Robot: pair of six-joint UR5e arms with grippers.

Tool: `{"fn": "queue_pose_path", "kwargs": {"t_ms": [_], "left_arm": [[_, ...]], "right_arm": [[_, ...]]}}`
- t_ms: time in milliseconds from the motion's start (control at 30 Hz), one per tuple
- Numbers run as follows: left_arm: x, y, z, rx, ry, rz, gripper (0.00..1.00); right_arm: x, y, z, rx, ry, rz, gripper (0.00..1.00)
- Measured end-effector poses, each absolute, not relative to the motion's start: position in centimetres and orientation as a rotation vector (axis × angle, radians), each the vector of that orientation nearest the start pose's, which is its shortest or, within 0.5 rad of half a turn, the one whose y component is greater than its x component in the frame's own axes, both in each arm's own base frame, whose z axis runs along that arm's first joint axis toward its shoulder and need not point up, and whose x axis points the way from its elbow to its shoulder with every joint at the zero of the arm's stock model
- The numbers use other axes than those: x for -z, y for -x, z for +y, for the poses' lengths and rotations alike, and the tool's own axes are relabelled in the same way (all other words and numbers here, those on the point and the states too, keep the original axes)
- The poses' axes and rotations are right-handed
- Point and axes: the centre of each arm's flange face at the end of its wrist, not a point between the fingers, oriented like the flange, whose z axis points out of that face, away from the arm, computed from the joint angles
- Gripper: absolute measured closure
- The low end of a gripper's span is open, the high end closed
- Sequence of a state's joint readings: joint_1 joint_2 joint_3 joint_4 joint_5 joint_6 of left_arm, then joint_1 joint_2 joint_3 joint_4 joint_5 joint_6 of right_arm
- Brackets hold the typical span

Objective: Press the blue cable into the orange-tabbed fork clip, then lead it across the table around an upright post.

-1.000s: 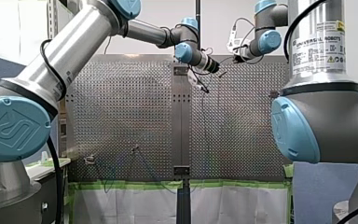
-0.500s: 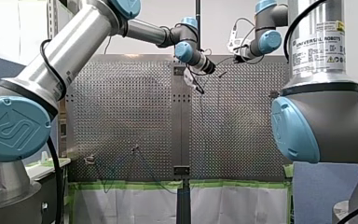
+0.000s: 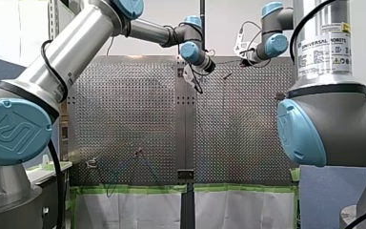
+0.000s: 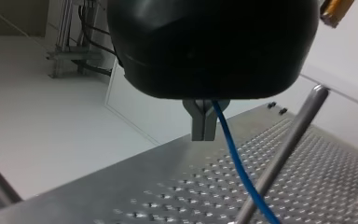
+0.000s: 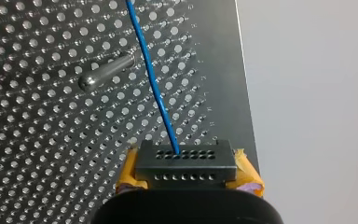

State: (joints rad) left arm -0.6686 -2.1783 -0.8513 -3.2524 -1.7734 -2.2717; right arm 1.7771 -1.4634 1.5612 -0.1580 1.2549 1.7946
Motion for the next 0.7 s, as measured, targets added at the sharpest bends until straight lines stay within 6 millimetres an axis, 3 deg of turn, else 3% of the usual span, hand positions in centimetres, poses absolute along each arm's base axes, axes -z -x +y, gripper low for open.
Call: {"fn": "queue_pose_path", "kwargs": {"t_ms": [700], "left_arm": [[-45.9,-51.5,-54.3,0.816,-0.02,1.567,1.0]], "right_arm": [[-45.7,-27.1,-53.8,-1.774,-1.446,-1.074,1.0]]}}
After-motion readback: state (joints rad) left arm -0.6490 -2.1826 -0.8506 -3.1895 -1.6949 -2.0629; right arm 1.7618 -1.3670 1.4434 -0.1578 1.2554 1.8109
